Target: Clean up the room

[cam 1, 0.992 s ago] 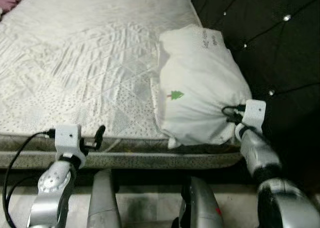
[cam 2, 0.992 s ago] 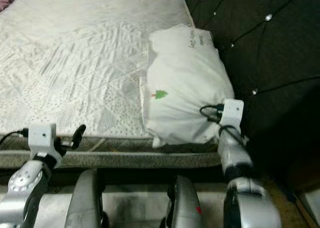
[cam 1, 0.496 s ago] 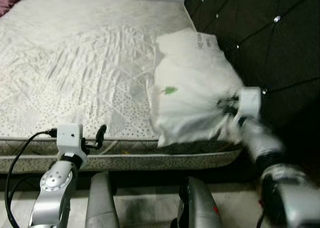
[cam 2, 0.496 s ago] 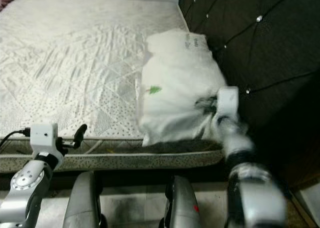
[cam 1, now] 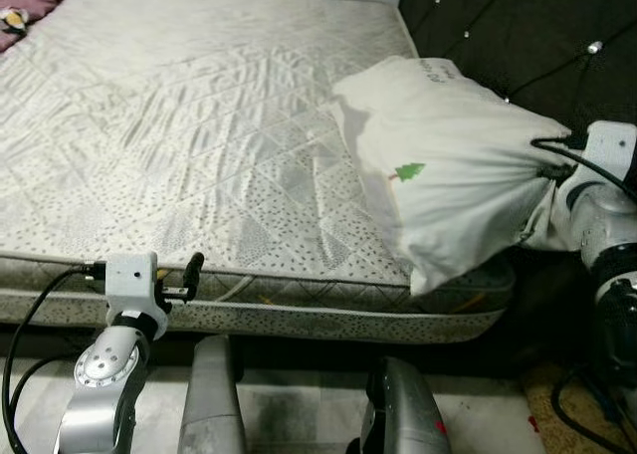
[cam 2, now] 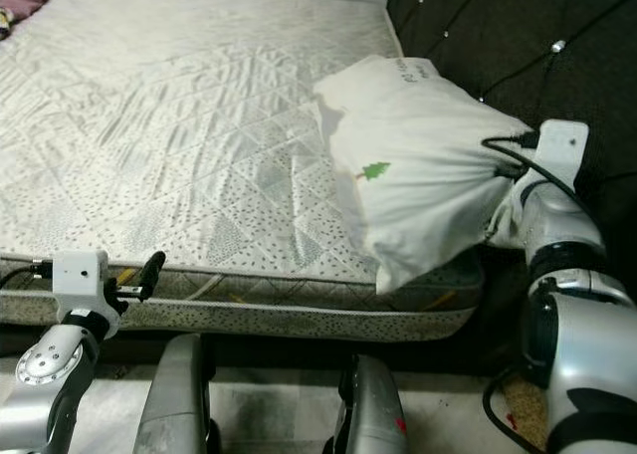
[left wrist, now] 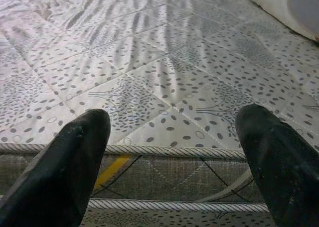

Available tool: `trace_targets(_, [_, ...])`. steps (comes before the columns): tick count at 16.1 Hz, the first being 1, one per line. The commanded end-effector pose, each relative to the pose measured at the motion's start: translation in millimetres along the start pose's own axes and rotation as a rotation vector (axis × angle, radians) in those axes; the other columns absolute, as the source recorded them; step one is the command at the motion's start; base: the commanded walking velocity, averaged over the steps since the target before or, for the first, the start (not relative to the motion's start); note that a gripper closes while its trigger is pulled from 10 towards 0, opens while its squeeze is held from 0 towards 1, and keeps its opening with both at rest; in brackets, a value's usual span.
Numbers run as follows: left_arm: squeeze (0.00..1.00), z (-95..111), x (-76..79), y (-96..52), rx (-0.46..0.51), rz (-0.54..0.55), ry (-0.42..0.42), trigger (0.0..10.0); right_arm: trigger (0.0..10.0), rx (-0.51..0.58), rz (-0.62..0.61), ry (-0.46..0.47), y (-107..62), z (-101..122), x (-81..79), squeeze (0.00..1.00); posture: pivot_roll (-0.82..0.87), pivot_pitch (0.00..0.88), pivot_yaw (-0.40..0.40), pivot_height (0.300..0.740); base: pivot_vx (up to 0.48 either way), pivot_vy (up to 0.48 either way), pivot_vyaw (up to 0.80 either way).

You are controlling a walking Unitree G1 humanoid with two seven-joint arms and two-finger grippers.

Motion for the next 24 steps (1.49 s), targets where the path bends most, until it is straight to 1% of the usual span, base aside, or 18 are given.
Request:
trace_targets(1, [0.0, 3, 0.6, 1.3, 0.009, -0.007, 0.014, 10.0, 0.0, 0.084, -0.051, 0.024, -2.8, 23, 27.8, 0.0, 0.11, 0.01, -0.113, 0.556, 0.0, 0.0, 0.0])
trace_targets(2, [0.0, 4, 0.8, 2.0, 0.01, -0.008, 0.014, 10.0, 0.0, 0.051, 0.004, 0.023, -1.7, 10, 16.5, 0.0, 0.11, 0.013, -0.108, 0.556, 0.0, 0.0, 0.0])
trace_targets(3, [0.0, 5, 1.7, 2.5, 0.011, -0.011, 0.015, 10.0, 0.0, -0.001, 0.092, 0.031, -1.6, -10, -1.9, 0.0, 0.11, 0.015, -0.104, 0.556, 0.0, 0.0, 0.0])
trace_targets(4, [0.0, 5, 3.3, 2.4, 0.01, -0.016, 0.016, 10.0, 0.0, -0.068, 0.243, 0.028, -5.2, -36, -32.0, 0.0, 0.11, 0.018, -0.097, 0.556, 0.0, 0.0, 0.0])
trace_targets(5, [0.0, 4, 3.6, 1.8, 0.007, -0.019, 0.018, 10.0, 0.0, -0.08, 0.285, -0.018, -7.4, -46, -40.7, 0.0, 0.11, 0.018, -0.095, 0.556, 0.0, 0.0, 0.0])
trace_targets(6, [0.0, 4, 3.1, 1.4, 0.006, -0.02, 0.021, 10.0, 0.0, -0.081, 0.294, -0.058, -8.2, -51, -43.1, 0.0, 0.11, 0.019, -0.091, 0.556, 0.0, 0.0, 0.0])
trace_targets(7, [0.0, 4, 1.4, 1.6, 0.005, -0.018, 0.023, 10.0, 0.0, -0.081, 0.28, -0.08, -8.1, -53, -41.9, 0.0, 0.11, 0.019, -0.091, 0.556, 0.0, 0.0, 0.0])
trace_targets(9, [0.0, 6, -1.4, 3.0, 0.009, -0.009, 0.027, 10.0, 0.0, -0.07, 0.259, -0.111, -7.4, -52, -39.2, 0.0, 0.11, 0.017, -0.094, 0.556, 0.0, 0.0, 0.0])
trace_targets(10, [0.0, 7, -1.7, 3.2, 0.011, -0.005, 0.027, 10.0, 8.4, -0.053, 0.251, -0.134, -6.8, -48, -38.6, 0.0, 0.11, 0.017, -0.095, 0.556, 0.0, 0.0, 0.0])
trace_targets(11, [0.0, 7, -1.3, 3.1, 0.011, -0.003, 0.027, 10.0, 10.0, -0.026, 0.248, -0.146, -6.1, -41, -38.9, 0.0, 0.11, 0.018, -0.097, 0.556, 0.0, 0.0, 0.0])
trace_targets(13, [0.0, 5, -0.3, 2.3, 0.009, -0.002, 0.026, 10.0, 10.0, 0.003, 0.251, -0.153, -5.4, -31, -42.4, 0.0, 0.11, 0.017, -0.098, 0.556, 0.0, 0.0, 0.0])
trace_targets(14, [0.0, 5, 0.0, 2.0, 0.008, -0.003, 0.026, 10.0, 10.0, 0.018, 0.253, -0.148, -5.2, -27, -44.5, 1.0, 0.11, 0.017, -0.098, 0.556, 0.0, 0.0, 0.0])
trace_targets(15, [0.0, 5, 0.3, 2.2, 0.008, -0.003, 0.025, 10.0, 10.0, 0.04, 0.249, -0.157, -5.0, -22, -45.9, 1.0, 0.11, 0.015, -0.098, 0.556, 0.0, 0.0, 0.0])
trace_targets(16, [0.0, 4, 0.1, 2.3, 0.006, -0.002, 0.026, 10.0, 10.0, 0.081, 0.221, -0.204, -4.4, -13, -46.7, 1.0, 0.11, 0.015, -0.095, 0.556, 0.0, 0.0, 0.0])
trace_targets(17, [0.0, 4, -0.5, 2.1, 0.004, -0.001, 0.027, 10.0, 10.0, 0.09, 0.206, -0.21, -4.2, -10, -47.3, 1.0, 0.11, 0.015, -0.095, 0.556, 0.0, 0.0, 0.0])
trace_targets(18, [0.0, 2, -1.4, 1.6, 0.0, 0.001, 0.026, 10.0, 10.0, 0.084, 0.2, -0.2, -4.1, -12, -48.4, 1.0, 0.09, 0.011, -0.086, 0.556, 0.0, 0.0, 0.0])
trace_targets(21, [0.0, -6, -0.6, -1.7, -0.02, 0.007, 0.017, 10.0, 10.0, 0.039, 0.271, -0.175, -9.9, -43, -68.2, 1.0, 0.07, 0.001, -0.072, 0.556, 0.0, 0.0, 0.0])
trace_targets(24, [0.0, -9, 0.2, 0.2, -0.028, 0.012, 0.01, 10.0, 10.0, 0.028, 0.309, -0.167, -18.0, -73, -75.9, 1.0, 0.05, 0.0, -0.058, 0.556, 0.0, 0.0, 0.0])
Point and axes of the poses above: a point about 5 cm out from each wrist's last joint towards the gripper, its own y axis pointing out of the wrist towards the gripper, its own z axis along the axis of the wrist's last joint, x = y × z, the point moved 6 cm from there along y, pointing out of the wrist towards the gripper, and after that the axes turned 3 degrees about -y, right-handed, at the moved point
